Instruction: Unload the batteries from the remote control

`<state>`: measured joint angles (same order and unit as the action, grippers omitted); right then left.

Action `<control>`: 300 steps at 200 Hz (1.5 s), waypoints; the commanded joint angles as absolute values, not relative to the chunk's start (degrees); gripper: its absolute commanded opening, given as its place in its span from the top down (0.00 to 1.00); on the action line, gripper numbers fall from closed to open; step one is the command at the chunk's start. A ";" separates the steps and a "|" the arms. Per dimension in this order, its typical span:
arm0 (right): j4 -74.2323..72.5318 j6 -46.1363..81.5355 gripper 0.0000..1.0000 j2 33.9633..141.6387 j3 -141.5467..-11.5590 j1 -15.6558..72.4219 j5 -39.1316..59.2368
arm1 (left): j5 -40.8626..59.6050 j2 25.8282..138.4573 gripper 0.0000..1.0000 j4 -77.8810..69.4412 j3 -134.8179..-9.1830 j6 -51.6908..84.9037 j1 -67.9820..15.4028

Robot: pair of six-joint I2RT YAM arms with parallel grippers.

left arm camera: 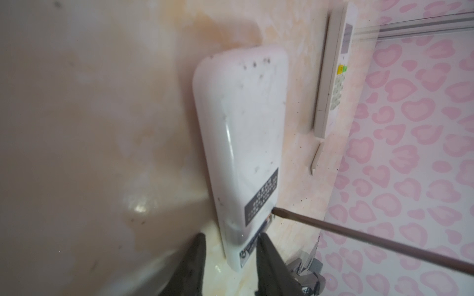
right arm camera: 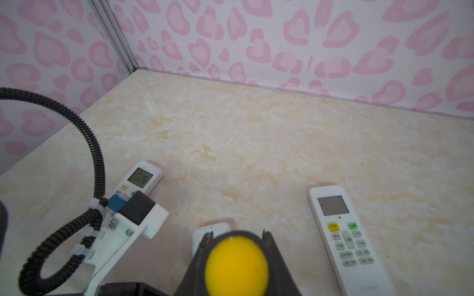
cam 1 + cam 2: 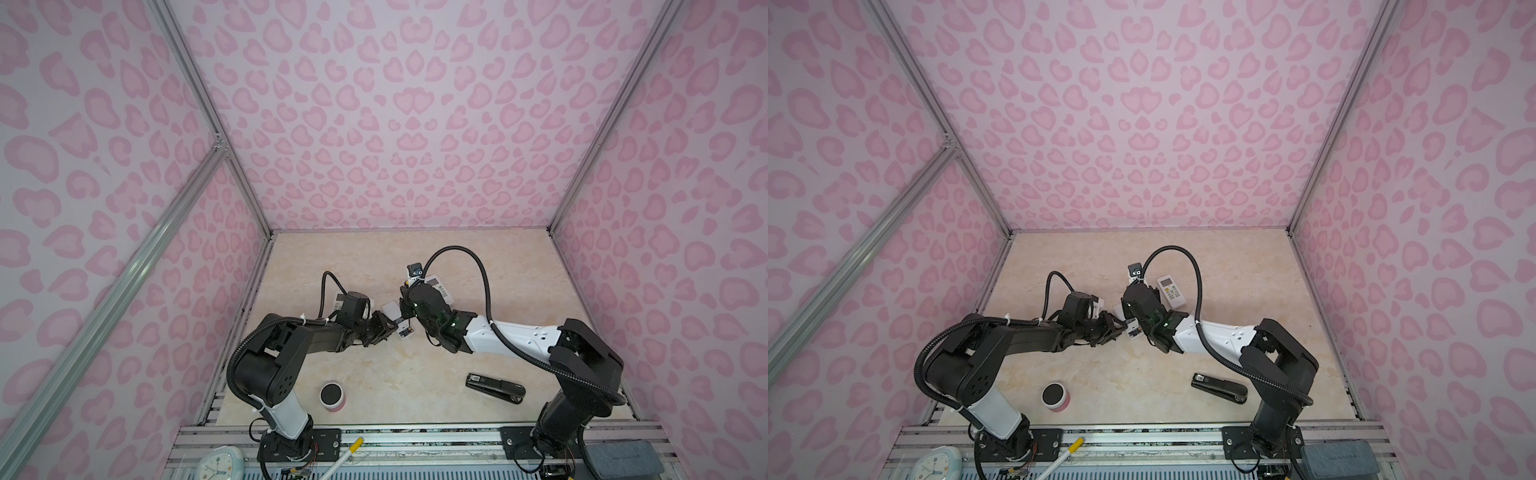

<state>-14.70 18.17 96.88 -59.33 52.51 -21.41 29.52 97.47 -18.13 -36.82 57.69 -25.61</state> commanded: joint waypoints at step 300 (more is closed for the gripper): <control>-18.81 16.79 1.00 96.54 -55.58 52.65 -19.51 | 27.87 101.40 0.75 -19.51 -36.48 58.92 -25.75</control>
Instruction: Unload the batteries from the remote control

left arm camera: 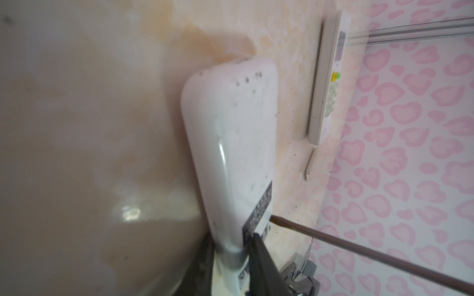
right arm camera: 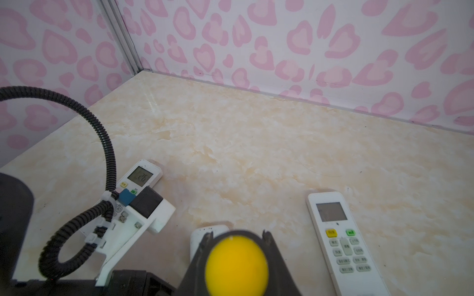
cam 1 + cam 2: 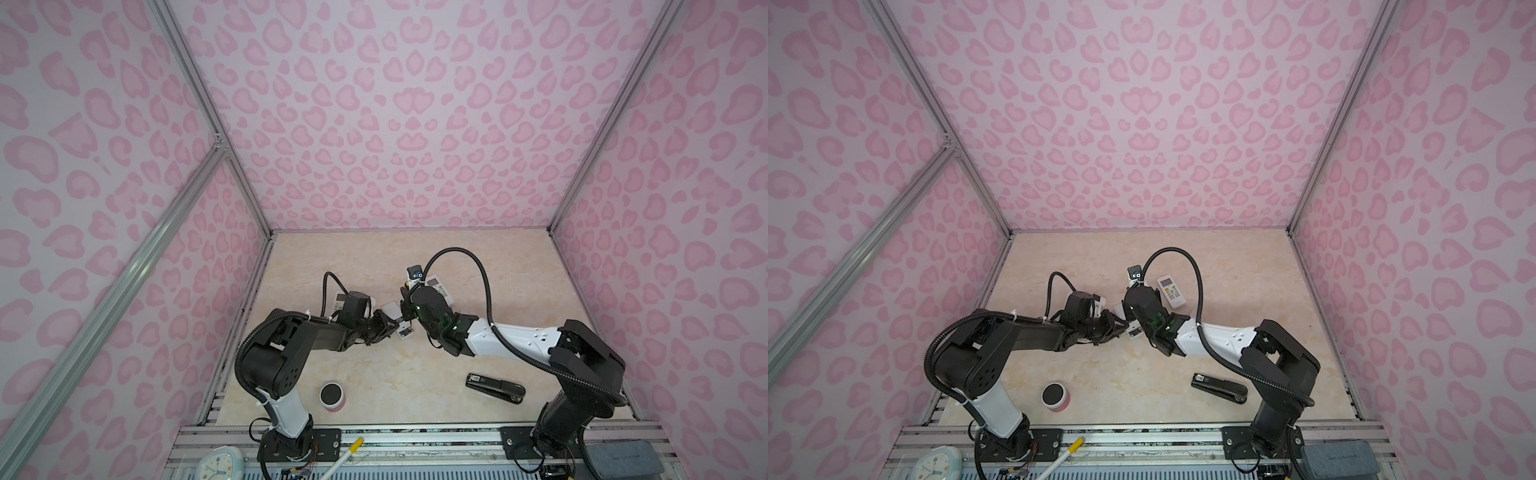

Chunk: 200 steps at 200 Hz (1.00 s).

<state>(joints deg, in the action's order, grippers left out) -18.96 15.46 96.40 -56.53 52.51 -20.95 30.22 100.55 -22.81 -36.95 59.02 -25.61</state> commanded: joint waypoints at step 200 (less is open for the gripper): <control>-19.73 13.27 1.00 94.50 -55.02 52.61 -20.12 | 27.82 102.00 0.76 -19.41 -36.49 58.62 -25.71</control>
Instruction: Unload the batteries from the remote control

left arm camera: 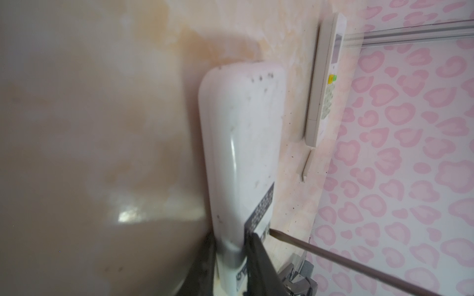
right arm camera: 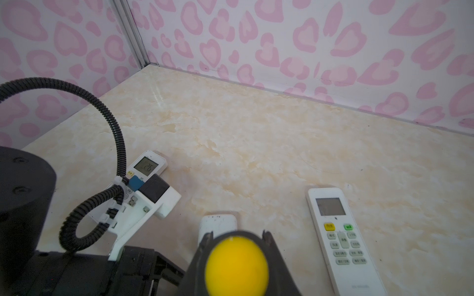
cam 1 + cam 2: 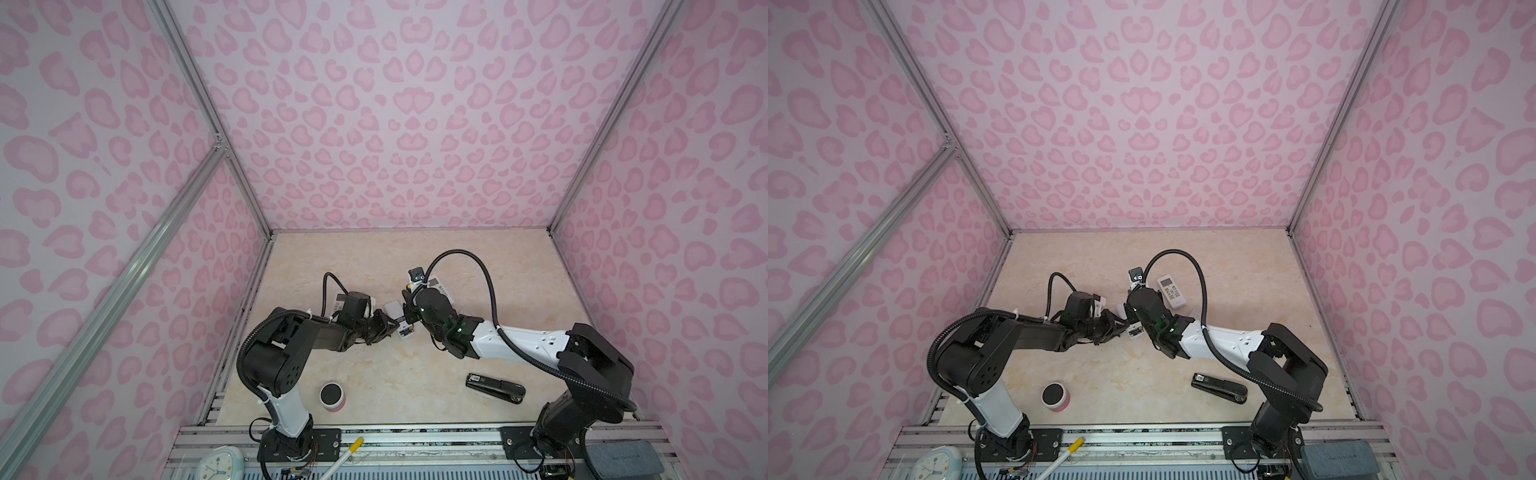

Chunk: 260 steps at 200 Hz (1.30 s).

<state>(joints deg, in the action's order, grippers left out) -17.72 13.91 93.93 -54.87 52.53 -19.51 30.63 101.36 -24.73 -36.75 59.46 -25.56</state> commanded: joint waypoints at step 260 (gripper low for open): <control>-20.39 13.46 1.00 93.68 -51.88 53.04 -19.77 | 27.78 102.39 0.76 -19.79 -35.90 58.92 -25.67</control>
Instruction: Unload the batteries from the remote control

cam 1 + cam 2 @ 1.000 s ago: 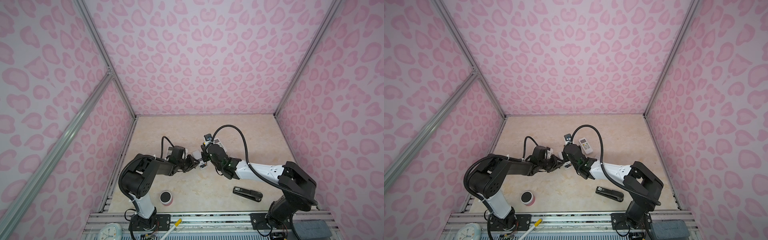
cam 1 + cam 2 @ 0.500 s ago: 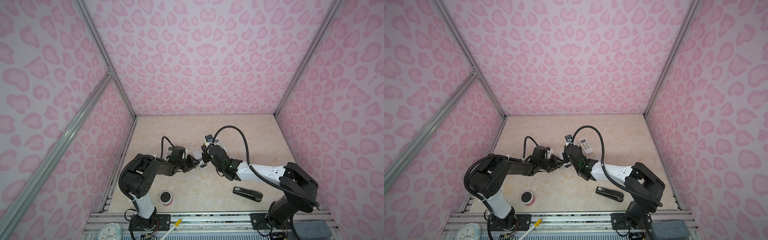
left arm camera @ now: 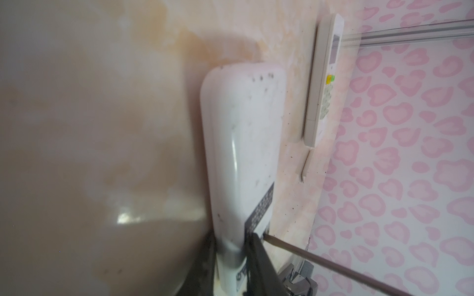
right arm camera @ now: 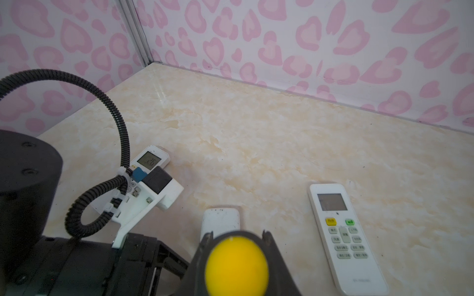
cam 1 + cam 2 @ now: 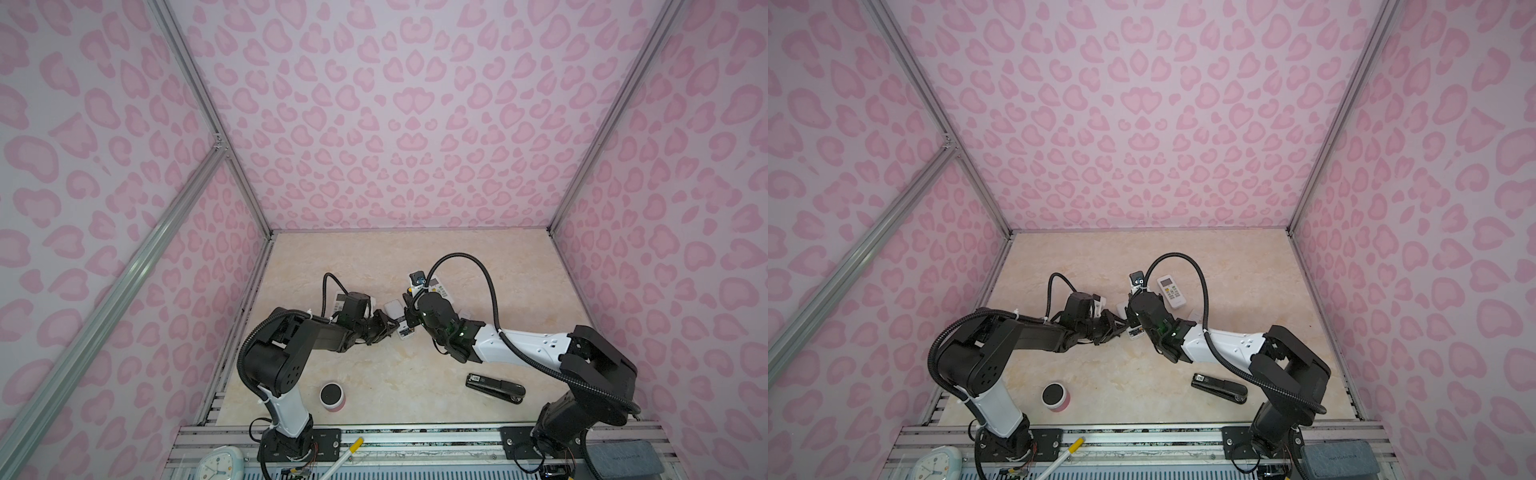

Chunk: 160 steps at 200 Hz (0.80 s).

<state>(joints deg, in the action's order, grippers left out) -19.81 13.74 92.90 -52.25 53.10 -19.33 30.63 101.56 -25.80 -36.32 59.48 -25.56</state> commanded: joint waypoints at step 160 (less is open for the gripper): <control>-39.46 40.59 1.00 92.81 -40.17 43.40 -6.87 | 27.84 102.74 0.76 -21.25 -33.66 60.03 -25.75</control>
<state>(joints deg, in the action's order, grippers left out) -34.74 32.38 91.98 -41.87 44.23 -10.57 29.89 102.15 -30.52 -34.46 59.96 -25.56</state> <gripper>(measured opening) 0.235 0.240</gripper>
